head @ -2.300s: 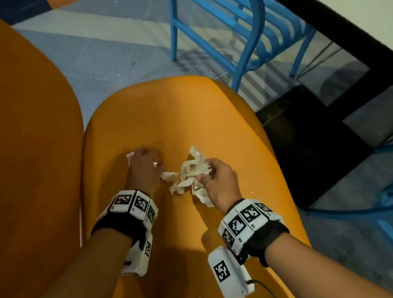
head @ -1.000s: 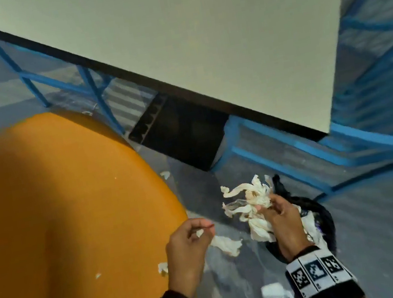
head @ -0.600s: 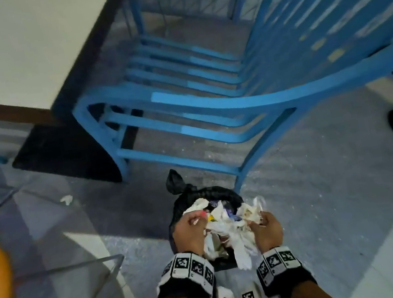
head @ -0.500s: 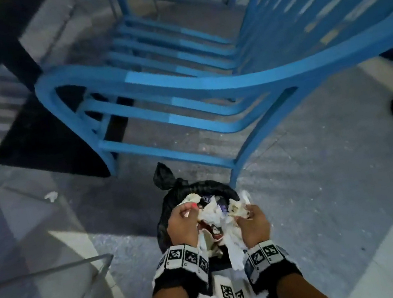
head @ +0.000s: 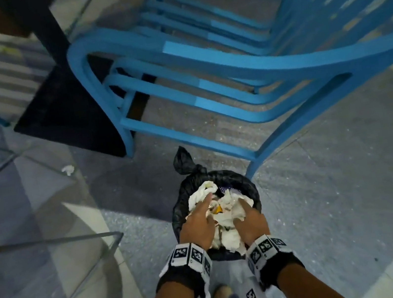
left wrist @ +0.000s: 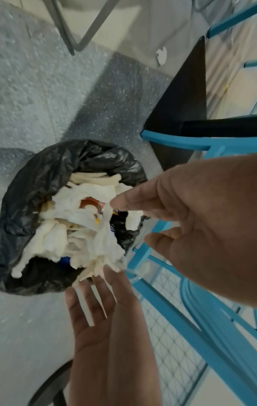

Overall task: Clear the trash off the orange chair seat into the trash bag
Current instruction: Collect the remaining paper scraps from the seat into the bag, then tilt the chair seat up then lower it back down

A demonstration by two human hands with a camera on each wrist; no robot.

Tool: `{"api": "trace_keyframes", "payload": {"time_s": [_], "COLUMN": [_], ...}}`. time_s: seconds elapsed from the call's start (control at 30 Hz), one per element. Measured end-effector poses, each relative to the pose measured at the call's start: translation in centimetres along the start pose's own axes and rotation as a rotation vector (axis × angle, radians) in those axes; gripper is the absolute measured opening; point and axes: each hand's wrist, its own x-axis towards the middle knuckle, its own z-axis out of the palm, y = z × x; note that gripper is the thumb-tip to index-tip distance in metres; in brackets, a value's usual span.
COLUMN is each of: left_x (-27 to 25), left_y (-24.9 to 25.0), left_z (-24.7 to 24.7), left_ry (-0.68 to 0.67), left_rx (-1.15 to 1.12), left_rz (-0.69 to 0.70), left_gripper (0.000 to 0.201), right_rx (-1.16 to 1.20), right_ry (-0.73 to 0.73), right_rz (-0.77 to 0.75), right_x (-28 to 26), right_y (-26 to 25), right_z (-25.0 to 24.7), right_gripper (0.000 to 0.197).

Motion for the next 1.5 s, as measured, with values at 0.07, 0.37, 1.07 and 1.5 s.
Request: {"api": "trace_keyframes", "payload": {"time_s": [0.07,0.37,1.07,1.5], "left_x": [-1.6,-10.3,-58.8,-58.7], "left_y": [1.1,3.6,-17.0,-21.0], "left_z": [-1.2,-8.1,-25.5,-30.9], "left_ry": [0.008,0.118,0.743,1.315], "left_rx": [-0.062,-0.176,-0.752,-0.932], "left_rz": [0.034,-0.034,-0.577,-0.213], "left_gripper": [0.061,0.080,0.042,0.067], "right_rx": [0.008,0.081,0.621,0.880], "right_ry": [-0.005,-0.041,-0.444,-0.290], "right_rz": [-0.007,-0.206,-0.037,0.262], "right_x": [-1.4,-7.6,-38.9,-38.2], "right_y": [-1.3,-6.4,-25.2,-27.9], "right_z": [-1.4,-3.8,20.3,31.3], "right_gripper": [0.057,0.064,0.069,0.087]}}
